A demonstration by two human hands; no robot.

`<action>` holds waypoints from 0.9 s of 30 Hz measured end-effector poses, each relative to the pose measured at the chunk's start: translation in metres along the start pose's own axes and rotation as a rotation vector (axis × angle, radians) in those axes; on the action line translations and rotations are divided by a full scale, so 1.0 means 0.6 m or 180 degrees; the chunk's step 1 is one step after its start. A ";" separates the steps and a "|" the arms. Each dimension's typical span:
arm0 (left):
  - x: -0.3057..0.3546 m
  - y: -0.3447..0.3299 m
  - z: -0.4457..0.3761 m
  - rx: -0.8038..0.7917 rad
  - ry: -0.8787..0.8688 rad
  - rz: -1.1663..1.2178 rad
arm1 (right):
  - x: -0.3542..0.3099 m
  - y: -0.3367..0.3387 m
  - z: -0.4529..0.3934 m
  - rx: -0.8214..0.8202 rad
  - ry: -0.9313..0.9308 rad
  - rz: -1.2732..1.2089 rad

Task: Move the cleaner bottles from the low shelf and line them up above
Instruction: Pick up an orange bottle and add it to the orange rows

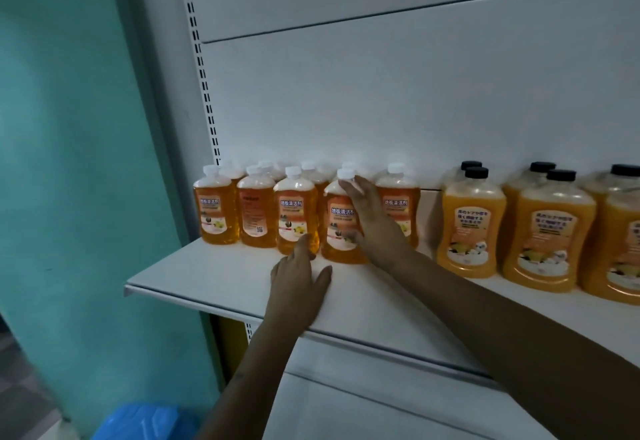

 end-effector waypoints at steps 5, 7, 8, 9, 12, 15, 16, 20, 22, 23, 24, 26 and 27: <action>0.012 0.031 0.026 0.0715 -0.0312 0.0570 | -0.012 0.057 0.050 0.0228 -0.0039 0.0465; 0.009 0.052 0.052 0.1053 -0.0444 0.0938 | -0.035 0.089 0.104 0.0297 0.0027 0.0206; 0.011 0.058 0.071 0.1217 -0.0471 0.1119 | -0.045 0.108 0.140 0.0293 0.0058 0.0008; 0.011 0.063 0.091 0.1350 -0.0465 0.1281 | -0.055 0.123 0.175 0.0327 0.0095 -0.0227; 0.029 0.055 0.169 0.1248 -0.0434 0.1742 | -0.078 0.168 0.297 0.0433 0.0012 -0.0748; 0.062 0.020 0.273 0.0686 -0.0631 0.1760 | -0.092 0.198 0.435 0.0290 -0.0351 -0.0981; 0.070 0.006 0.309 0.0517 -0.0647 0.1805 | -0.093 0.202 0.481 0.0252 -0.0449 -0.1020; 0.093 -0.057 0.457 -0.0137 -0.0427 0.1938 | -0.075 0.206 0.642 0.0090 -0.1027 -0.1033; 0.100 -0.085 0.524 -0.0433 -0.0299 0.2058 | -0.062 0.212 0.715 -0.0008 -0.1325 -0.1034; 0.106 -0.097 0.552 -0.0585 -0.0243 0.2134 | -0.055 0.219 0.750 -0.0022 -0.1434 -0.1027; 0.113 -0.108 0.572 -0.0739 -0.0193 0.2182 | -0.046 0.227 0.781 -0.0028 -0.1540 -0.1006; 0.130 -0.132 0.603 -0.1041 -0.0142 0.2169 | -0.025 0.245 0.835 -0.0003 -0.1815 -0.0941; 0.139 -0.143 0.614 -0.1157 -0.0126 0.2161 | -0.015 0.254 0.858 0.0010 -0.1965 -0.0926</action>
Point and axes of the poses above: each hand's wrist, its own z-axis away from the middle knuckle, its own y-axis out of the back of the hand, x = y × z, the point moved 1 cm from there along -z, towards the middle knuckle, and after that the axes turned 7 degrees about -y, right-handed, at the moved point
